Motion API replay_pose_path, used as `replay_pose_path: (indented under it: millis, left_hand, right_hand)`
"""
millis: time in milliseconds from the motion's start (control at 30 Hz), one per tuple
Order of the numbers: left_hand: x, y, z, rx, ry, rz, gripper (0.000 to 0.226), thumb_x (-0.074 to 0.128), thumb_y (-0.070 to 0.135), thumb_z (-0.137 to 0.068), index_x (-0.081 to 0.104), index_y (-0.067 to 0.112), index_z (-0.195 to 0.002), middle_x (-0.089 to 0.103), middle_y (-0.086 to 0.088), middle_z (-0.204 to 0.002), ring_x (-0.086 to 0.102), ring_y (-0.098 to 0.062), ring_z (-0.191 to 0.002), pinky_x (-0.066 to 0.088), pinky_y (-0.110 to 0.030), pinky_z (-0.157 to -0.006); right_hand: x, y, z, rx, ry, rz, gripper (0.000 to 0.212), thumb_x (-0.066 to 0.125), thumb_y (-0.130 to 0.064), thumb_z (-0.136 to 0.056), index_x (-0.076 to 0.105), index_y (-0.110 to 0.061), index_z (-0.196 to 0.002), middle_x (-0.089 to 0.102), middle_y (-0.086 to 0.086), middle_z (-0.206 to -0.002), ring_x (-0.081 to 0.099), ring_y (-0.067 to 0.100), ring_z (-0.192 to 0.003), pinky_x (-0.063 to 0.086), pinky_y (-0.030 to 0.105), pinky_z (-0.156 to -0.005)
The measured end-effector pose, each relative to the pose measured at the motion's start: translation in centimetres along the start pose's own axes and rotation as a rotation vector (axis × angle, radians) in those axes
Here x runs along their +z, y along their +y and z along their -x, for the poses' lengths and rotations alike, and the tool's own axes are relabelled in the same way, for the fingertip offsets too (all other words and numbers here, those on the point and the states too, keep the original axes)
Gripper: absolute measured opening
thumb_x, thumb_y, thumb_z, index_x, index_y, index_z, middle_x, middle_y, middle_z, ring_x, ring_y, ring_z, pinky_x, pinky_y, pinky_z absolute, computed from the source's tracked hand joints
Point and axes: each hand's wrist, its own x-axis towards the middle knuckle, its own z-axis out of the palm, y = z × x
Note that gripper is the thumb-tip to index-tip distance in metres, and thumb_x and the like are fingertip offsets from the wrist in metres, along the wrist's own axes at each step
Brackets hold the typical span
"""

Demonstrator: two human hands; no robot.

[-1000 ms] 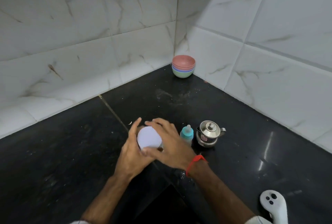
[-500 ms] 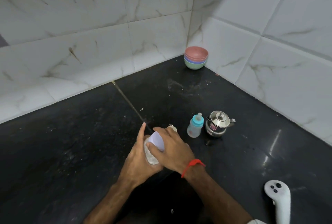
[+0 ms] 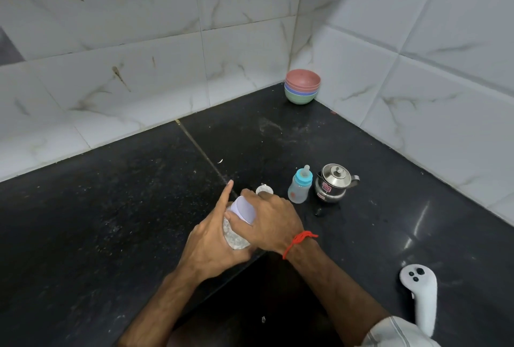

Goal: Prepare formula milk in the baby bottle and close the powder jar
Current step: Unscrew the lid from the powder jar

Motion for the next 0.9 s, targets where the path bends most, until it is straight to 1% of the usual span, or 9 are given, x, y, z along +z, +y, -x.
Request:
replay_pose_path:
  millis: [167,333,400,467,533,600,700,767,900]
  left_hand:
    - [-0.3,-0.5,0.3,0.010,-0.083,0.070,0.132,0.092,0.041,-0.061,-0.001,0.062,-0.152,0.068,0.025,-0.118,0.070,-0.002,-0.104,0.061,-0.039,-0.089]
    - [-0.5,-0.8,0.7,0.025,-0.135,0.126,0.122,0.095,0.034,-0.060,0.019,0.057,-0.152,0.059,0.031,-0.134,0.061,0.003,-0.122,0.056,-0.036,-0.100]
    - [-0.6,-0.7,0.7,0.003,-0.128,0.132,0.105,0.096,0.033,-0.060,0.035,0.056,-0.142,0.062,0.029,-0.129,0.062,0.003,-0.119,0.057,-0.037,-0.098]
    - [-0.4,-0.2,0.8,-0.026,-0.097,0.108,0.090,0.095,0.040,-0.058,0.044,0.053,-0.130,0.066,0.024,-0.120,0.068,-0.002,-0.109,0.062,-0.038,-0.088]
    - [-0.3,0.6,0.8,-0.005,-0.044,0.029,0.087,0.091,0.049,-0.057,0.043,0.048,-0.129,0.063,0.022,-0.119,0.069,-0.004,-0.102,0.063,-0.035,-0.079]
    - [-0.3,1.3,0.8,0.044,-0.003,-0.048,0.089,0.087,0.052,-0.058,0.041,0.042,-0.134,0.056,0.025,-0.124,0.066,-0.002,-0.104,0.062,-0.032,-0.079]
    - [-0.9,2.1,0.6,0.086,0.009,-0.067,0.084,0.088,0.046,-0.058,0.041,0.041,-0.128,0.059,0.025,-0.114,0.065,0.002,-0.098,0.061,-0.028,-0.077]
    - [-1.5,2.5,0.5,0.098,0.005,-0.086,0.084,0.087,0.041,-0.056,0.040,0.045,-0.125,0.062,0.024,-0.106,0.067,0.001,-0.091,0.061,-0.027,-0.072]
    - [-2.5,3.0,0.2,0.096,-0.033,-0.051,0.084,0.092,0.033,-0.057,0.043,0.046,-0.123,0.067,0.020,-0.102,0.069,0.000,-0.091,0.060,-0.022,-0.072]
  right_hand:
    - [-0.6,0.3,0.7,-0.123,0.022,-0.053,0.075,0.039,-0.075,-0.085,0.066,-0.017,-0.125,0.073,0.004,-0.093,0.067,0.022,-0.078,0.053,0.034,-0.068]
    - [-1.0,0.8,1.2,-0.221,0.040,-0.070,0.067,0.046,-0.072,-0.086,0.067,-0.019,-0.122,0.074,0.001,-0.097,0.068,0.019,-0.079,0.048,0.025,-0.069]
    - [-1.7,0.4,1.2,-0.168,0.013,-0.093,0.065,0.043,-0.072,-0.085,0.064,-0.024,-0.123,0.072,-0.003,-0.105,0.068,0.018,-0.087,0.044,0.024,-0.072]
    - [-2.0,-0.2,1.4,-0.093,0.004,-0.102,0.063,0.037,-0.074,-0.085,0.058,-0.028,-0.122,0.068,-0.005,-0.110,0.067,0.020,-0.092,0.046,0.028,-0.073]
    - [-2.2,-1.2,1.6,0.034,-0.031,-0.085,0.060,0.035,-0.074,-0.088,0.052,-0.029,-0.123,0.063,-0.002,-0.115,0.066,0.027,-0.097,0.051,0.036,-0.079]
    - [-2.2,-2.1,1.5,0.203,-0.072,-0.020,0.066,0.031,-0.077,-0.088,0.049,-0.026,-0.126,0.059,0.003,-0.119,0.065,0.035,-0.099,0.052,0.044,-0.084]
    - [-2.4,-3.0,1.5,0.183,0.115,0.062,0.070,0.025,-0.076,-0.086,0.058,-0.022,-0.115,0.064,0.001,-0.106,0.068,0.030,-0.086,0.055,0.040,-0.073]
    - [-2.5,-2.7,1.6,0.080,0.261,0.007,0.059,0.035,-0.070,-0.089,0.065,-0.020,-0.102,0.069,-0.002,-0.093,0.068,0.024,-0.075,0.054,0.037,-0.064]
    - [-3.2,-1.2,1.3,-0.119,0.333,-0.149,0.050,0.049,-0.061,-0.090,0.070,-0.018,-0.104,0.071,-0.003,-0.094,0.067,0.019,-0.075,0.056,0.038,-0.064]
